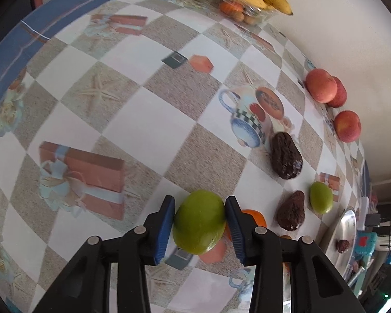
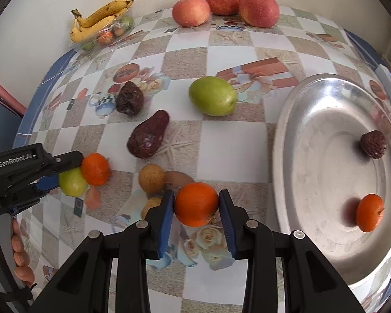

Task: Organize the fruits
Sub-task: 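Close left gripper on a green apple while right gripper grasps another tangerine, then lift the green apple with left gripper while right carries tangerine toward the plate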

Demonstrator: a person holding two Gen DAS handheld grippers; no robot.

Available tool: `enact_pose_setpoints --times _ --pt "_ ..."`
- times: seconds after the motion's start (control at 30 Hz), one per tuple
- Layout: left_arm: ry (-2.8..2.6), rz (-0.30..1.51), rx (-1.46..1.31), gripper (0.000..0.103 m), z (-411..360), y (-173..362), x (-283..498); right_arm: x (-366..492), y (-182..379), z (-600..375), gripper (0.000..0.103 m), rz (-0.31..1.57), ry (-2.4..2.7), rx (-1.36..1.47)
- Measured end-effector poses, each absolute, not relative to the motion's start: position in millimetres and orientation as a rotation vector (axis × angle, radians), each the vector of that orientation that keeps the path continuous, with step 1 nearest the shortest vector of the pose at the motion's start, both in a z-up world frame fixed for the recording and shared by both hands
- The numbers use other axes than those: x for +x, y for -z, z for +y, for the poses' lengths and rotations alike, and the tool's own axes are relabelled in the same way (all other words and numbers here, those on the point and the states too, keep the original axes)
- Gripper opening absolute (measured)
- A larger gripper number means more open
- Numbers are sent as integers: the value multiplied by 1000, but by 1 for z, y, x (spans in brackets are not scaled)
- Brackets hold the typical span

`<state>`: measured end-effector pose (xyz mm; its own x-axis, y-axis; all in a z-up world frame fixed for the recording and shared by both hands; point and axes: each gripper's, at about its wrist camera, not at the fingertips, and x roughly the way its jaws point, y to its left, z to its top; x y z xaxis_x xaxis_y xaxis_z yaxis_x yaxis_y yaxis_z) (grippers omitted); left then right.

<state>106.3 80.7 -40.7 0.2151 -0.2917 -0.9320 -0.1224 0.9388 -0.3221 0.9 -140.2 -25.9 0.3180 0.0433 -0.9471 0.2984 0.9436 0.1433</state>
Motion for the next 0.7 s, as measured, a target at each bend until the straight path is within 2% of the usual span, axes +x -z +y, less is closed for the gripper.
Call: enact_pose_setpoints --times 0.23,0.3,0.47,0.63,0.7 --pt "76 1271 -368 41 94 22 110 -5 17 -160 36 1203 212 402" --pt "84 1245 -371 30 94 15 110 -7 12 -163 36 1184 213 422" --pt "105 1195 -336 30 86 -1 110 -11 -5 -168 36 1132 219 433" --pt "111 1257 -371 31 86 17 113 -14 -6 -170 36 1136 224 418" --pt "107 1278 -404 34 92 25 114 -15 -4 -171 36 1144 226 419"
